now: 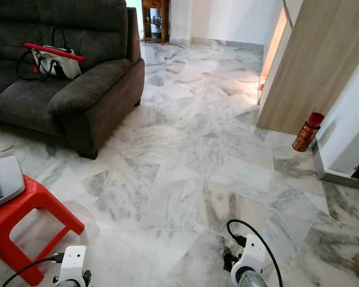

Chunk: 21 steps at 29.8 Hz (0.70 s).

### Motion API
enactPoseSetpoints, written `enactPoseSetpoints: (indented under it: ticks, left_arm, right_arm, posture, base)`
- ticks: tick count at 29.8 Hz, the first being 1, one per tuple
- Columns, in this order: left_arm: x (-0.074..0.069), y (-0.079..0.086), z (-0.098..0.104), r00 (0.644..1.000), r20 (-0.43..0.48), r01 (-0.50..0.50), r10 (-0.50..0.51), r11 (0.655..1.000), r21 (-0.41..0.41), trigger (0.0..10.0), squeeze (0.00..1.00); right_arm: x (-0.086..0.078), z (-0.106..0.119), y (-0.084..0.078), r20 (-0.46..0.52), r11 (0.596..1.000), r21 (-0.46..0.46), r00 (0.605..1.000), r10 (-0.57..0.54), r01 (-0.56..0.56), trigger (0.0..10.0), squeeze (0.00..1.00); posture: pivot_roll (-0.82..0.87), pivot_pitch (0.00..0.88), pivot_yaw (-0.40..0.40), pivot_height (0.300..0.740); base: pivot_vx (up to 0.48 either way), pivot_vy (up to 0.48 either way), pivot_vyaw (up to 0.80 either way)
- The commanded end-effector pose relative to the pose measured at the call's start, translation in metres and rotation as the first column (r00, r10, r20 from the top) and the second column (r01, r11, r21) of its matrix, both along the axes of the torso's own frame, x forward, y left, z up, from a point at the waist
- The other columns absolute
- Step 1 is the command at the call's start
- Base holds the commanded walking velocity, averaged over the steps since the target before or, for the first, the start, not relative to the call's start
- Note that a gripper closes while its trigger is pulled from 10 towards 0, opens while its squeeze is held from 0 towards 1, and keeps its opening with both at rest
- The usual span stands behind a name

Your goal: Picking trash to rubbish bin

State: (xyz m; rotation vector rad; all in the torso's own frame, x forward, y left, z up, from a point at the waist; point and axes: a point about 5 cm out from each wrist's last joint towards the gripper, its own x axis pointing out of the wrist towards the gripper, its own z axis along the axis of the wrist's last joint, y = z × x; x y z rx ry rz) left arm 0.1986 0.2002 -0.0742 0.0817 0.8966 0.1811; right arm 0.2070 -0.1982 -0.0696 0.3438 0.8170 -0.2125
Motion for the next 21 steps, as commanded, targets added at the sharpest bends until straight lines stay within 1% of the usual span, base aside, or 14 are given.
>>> enactPoseSetpoints:
  ticks: [1, 3, 4, 7, 11, 15, 21]
  left_arm:
    - [0.0039, 0.0026, 0.0022, 1.0, 0.001, -0.02, 0.02, 1.0, 0.001, 10.0, 0.0]
    - [0.0045, 0.0025, 0.0025, 1.0, 0.003, -0.021, 0.021, 1.0, 0.001, 10.0, 0.0]
    - [0.0054, 0.0025, 0.003, 1.0, 0.007, -0.025, 0.025, 1.0, -0.002, 10.0, 0.0]
    - [0.0052, 0.0027, 0.0029, 1.0, 0.005, -0.027, 0.027, 1.0, -0.002, 10.0, 0.0]
    - [0.0062, 0.0034, 0.0036, 0.999, 0.009, -0.037, 0.037, 0.999, -0.003, 10.0, 0.0]
    - [0.0068, 0.0019, 0.0037, 0.999, 0.013, -0.048, 0.048, 0.999, -0.01, 10.0, 0.0]
    - [0.0007, -0.0015, 0.0, 0.998, 0.005, -0.057, 0.057, 0.998, -0.025, 10.0, 0.0]
  right_arm:
    - [0.0038, 0.0017, 0.0008, -0.007, 0.999, -0.017, 1.0, 0.027, -0.027, 10.0, 0.0]
    - [0.0042, 0.002, 0.0007, -0.001, 1.0, -0.013, 1.0, 0.023, -0.023, 10.0, 0.0]
    - [0.0043, 0.0026, -0.0015, 0.008, 1.0, -0.006, 1.0, -0.005, 0.005, 10.0, 0.0]
    - [0.0017, 0.0014, -0.0037, 0.003, 1.0, -0.004, 1.0, -0.026, 0.026, 10.0, 0.0]
    - [-0.0016, -0.0006, -0.0035, -0.011, 1.0, -0.007, 1.0, -0.017, 0.017, 10.0, 0.0]
    - [-0.0011, -0.0002, -0.004, -0.012, 1.0, -0.011, 1.0, -0.014, 0.014, 10.0, 0.0]
    - [0.0005, 0.0007, -0.0042, -0.007, 1.0, -0.01, 1.0, -0.005, 0.005, 10.0, 0.0]
  posture:
    - [-0.03, 0.0, -0.049, 0.74]
    - [-0.03, 0.0, -0.048, 0.74]
    - [-0.03, 0.0, -0.038, 0.74]
    - [-0.04, 0.0, -0.042, 0.74]
    - [-0.03, 0.0, -0.052, 0.74]
    - [-0.02, 0.0, -0.056, 0.74]
    - [-0.03, 0.0, -0.058, 0.74]
  base:
    - [0.0, 0.0, 0.0]
    - [0.0, 0.0, 0.0]
    - [0.0, 0.0, 0.8]
    - [0.0, 0.0, 0.8]
    - [0.0, 0.0, 0.8]
    - [0.0, 0.0, 0.8]
    - [0.0, 0.0, 0.8]
